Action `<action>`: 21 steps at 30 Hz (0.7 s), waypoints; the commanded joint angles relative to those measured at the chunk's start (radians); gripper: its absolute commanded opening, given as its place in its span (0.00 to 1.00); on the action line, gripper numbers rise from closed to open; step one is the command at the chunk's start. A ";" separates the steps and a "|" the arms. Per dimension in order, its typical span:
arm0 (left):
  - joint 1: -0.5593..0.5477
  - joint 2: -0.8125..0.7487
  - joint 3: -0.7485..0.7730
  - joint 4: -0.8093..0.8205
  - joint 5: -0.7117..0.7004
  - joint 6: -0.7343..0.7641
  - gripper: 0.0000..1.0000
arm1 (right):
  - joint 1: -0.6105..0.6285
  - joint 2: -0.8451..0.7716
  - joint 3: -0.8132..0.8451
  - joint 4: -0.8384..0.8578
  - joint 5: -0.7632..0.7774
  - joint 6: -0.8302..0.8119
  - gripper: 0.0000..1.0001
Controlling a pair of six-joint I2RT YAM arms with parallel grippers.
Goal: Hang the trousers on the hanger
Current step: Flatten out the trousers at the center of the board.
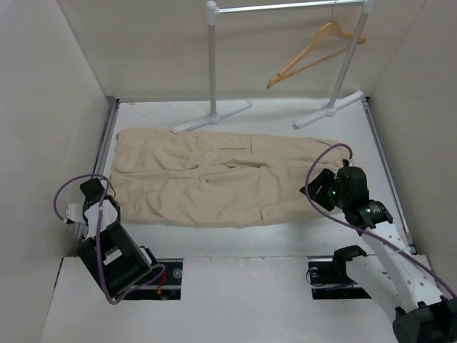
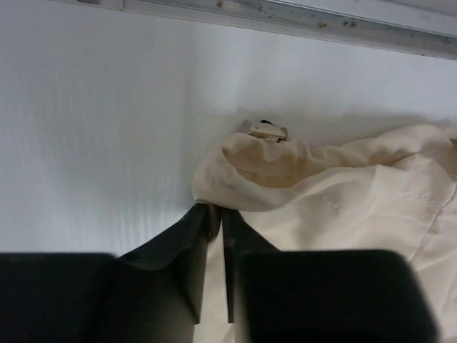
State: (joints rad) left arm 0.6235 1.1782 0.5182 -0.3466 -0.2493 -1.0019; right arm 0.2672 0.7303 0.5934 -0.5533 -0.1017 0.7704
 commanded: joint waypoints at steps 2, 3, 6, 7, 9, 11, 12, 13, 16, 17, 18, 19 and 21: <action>-0.021 0.000 0.055 0.028 -0.005 0.012 0.05 | -0.154 -0.012 0.014 -0.057 0.091 0.069 0.53; -0.035 -0.006 0.074 0.018 -0.021 0.013 0.04 | -0.202 -0.008 0.010 -0.065 0.105 0.079 0.48; -0.106 0.027 0.150 -0.063 -0.076 -0.001 0.02 | -0.369 0.018 -0.003 -0.086 0.129 0.101 0.28; -0.124 0.038 0.173 -0.092 -0.105 -0.001 0.01 | -0.427 0.020 -0.004 -0.092 0.129 0.109 0.22; -0.147 0.034 0.197 -0.126 -0.156 0.002 0.01 | -0.505 0.033 -0.003 -0.099 0.154 0.122 0.10; -0.150 0.026 0.203 -0.137 -0.160 0.008 0.00 | -0.542 0.050 -0.003 -0.102 0.189 0.136 0.10; -0.147 0.024 0.206 -0.141 -0.160 0.009 0.00 | -0.559 0.066 -0.004 -0.097 0.192 0.139 0.13; -0.144 0.029 0.210 -0.149 -0.154 0.011 0.00 | -0.576 0.086 0.003 -0.093 0.207 0.138 0.19; -0.144 0.055 0.232 -0.155 -0.140 0.013 0.00 | -0.608 0.147 0.003 -0.036 0.227 0.138 0.45; -0.147 0.061 0.239 -0.150 -0.140 0.011 0.00 | -0.607 0.179 0.002 -0.007 0.232 0.136 0.50; -0.153 0.064 0.246 -0.147 -0.140 0.011 0.00 | -0.607 0.216 0.000 0.018 0.229 0.136 0.54; -0.165 0.070 0.250 -0.144 -0.140 0.009 0.00 | -0.604 0.257 -0.003 0.045 0.218 0.138 0.57; -0.176 0.078 0.259 -0.143 -0.145 0.009 0.00 | -0.598 0.343 -0.003 0.093 0.177 0.132 0.59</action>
State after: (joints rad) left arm 0.4629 1.2526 0.7284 -0.4706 -0.3603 -0.9943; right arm -0.3332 0.9970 0.5911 -0.5701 0.0891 0.8948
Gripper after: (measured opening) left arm 0.006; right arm 0.583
